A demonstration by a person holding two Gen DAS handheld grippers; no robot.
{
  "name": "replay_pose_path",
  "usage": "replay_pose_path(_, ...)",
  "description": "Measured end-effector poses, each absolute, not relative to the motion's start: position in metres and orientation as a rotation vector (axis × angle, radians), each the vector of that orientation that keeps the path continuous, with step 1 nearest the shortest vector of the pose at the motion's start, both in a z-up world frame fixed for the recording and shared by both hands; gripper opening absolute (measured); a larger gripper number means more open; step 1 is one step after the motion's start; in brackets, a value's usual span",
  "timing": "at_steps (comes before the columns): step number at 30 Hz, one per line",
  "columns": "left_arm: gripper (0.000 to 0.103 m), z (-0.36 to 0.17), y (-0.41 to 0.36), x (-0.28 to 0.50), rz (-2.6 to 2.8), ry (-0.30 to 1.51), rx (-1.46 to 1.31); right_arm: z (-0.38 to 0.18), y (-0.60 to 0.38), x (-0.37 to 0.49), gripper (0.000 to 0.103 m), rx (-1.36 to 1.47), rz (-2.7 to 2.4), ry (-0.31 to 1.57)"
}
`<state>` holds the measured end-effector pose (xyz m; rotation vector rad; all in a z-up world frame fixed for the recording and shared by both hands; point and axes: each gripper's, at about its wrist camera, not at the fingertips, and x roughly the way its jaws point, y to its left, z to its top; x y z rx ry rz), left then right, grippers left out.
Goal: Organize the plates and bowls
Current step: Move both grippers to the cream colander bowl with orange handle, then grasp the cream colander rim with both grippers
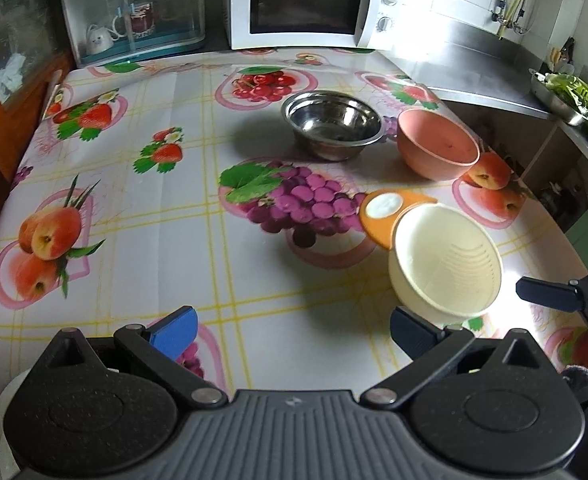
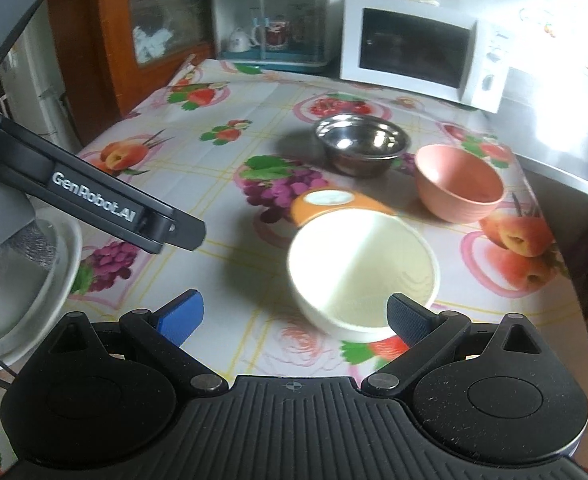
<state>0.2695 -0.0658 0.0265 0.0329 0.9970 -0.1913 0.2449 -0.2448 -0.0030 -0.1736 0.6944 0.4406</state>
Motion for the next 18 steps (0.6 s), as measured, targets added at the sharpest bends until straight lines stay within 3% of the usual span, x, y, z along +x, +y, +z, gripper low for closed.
replay_pose_path(9,0.103,0.021,-0.092,0.293,-0.257,1.001,0.033,-0.009,-0.27,0.272,0.099,-0.146,0.382,0.721)
replay_pose_path(18,0.09,0.005,-0.106,0.319,-0.308,1.037,0.009,-0.022,-0.274,0.295,0.099,-0.15,0.41,0.762)
